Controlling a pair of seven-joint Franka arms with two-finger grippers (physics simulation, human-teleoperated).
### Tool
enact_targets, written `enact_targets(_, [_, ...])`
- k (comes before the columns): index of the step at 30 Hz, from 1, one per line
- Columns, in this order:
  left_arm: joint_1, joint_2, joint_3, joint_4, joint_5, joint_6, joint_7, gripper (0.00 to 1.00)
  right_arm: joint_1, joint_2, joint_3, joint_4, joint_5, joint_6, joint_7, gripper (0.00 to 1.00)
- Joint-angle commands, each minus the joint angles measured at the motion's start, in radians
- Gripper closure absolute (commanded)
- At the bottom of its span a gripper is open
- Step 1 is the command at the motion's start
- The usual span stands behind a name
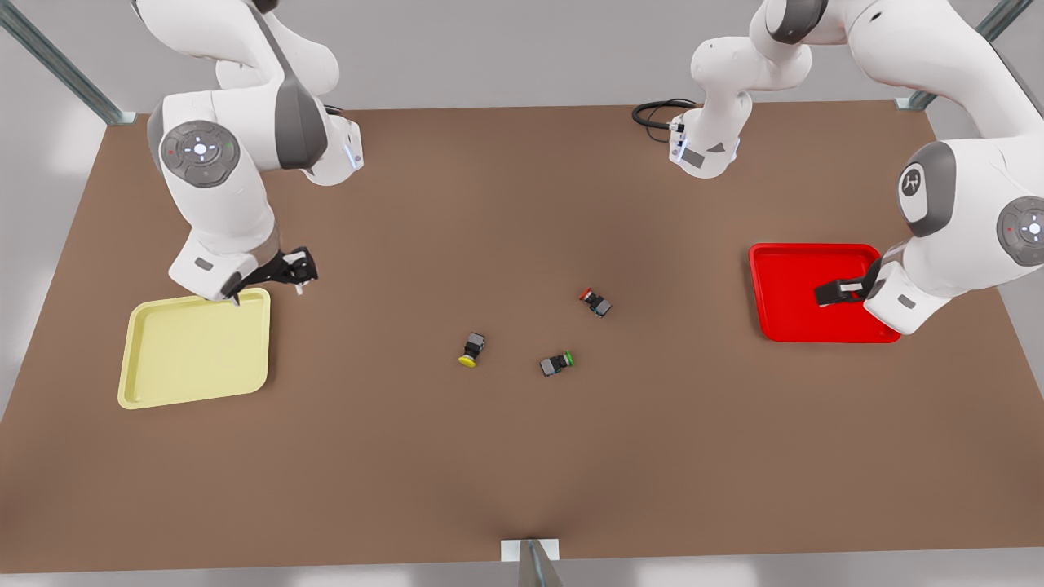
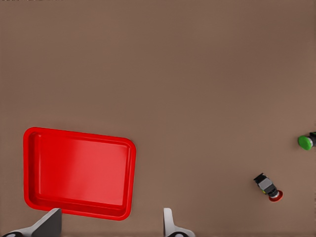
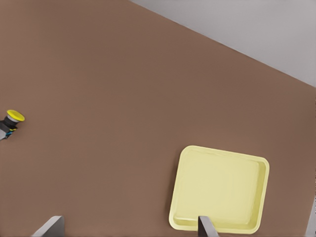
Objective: Place the switches on the corresponding trays according to their colors
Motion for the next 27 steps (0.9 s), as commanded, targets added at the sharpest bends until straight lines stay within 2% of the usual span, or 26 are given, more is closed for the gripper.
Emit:
enact_targets(1, [0.001, 0.001, 0.000, 0.000, 0.002, -0.001, 0.001, 0.00, 0.002, 0.001, 0.002, 0.000, 0.001, 0.000, 0.002, 0.00])
enact_targets(4, [-0.012, 0.005, -0.003, -0.003, 0.001, 0.000, -0.002, 0.00, 0.234, 0.175, -0.012, 0.106, 0.004, 0.003, 0.340, 0.00])
enact_targets(6, [-0.053, 0.020, -0.003, -0.003, 0.001, 0.002, -0.005, 0.00, 0.376, 0.289, -0.014, 0.121, 0.026, 0.092, 0.581, 0.00])
enact_targets(8, [-0.104, 0.046, -0.001, -0.005, -0.004, 0.008, -0.020, 0.00, 0.416, 0.386, -0.015, 0.118, 0.048, 0.225, 0.863, 0.00])
enact_targets(10, [-0.108, 0.055, -0.001, -0.006, -0.009, 0.011, -0.020, 0.00, 0.422, 0.439, -0.014, 0.121, 0.048, 0.308, 0.983, 0.00])
enact_targets(13, [-0.110, 0.069, -0.001, -0.009, -0.007, 0.011, -0.020, 0.00, 0.413, 0.470, -0.049, 0.107, 0.054, 0.396, 0.983, 0.00])
enact_targets(16, [-0.128, 0.097, -0.001, -0.006, -0.007, 0.020, -0.022, 0.00, 0.381, 0.464, -0.049, 0.048, 0.054, 0.469, 0.934, 0.00])
enact_targets(27, [-0.130, 0.175, -0.089, -0.008, -0.013, 0.123, -0.066, 0.00, 0.391, 0.525, -0.049, 0.022, 0.114, 0.512, 0.930, 0.00])
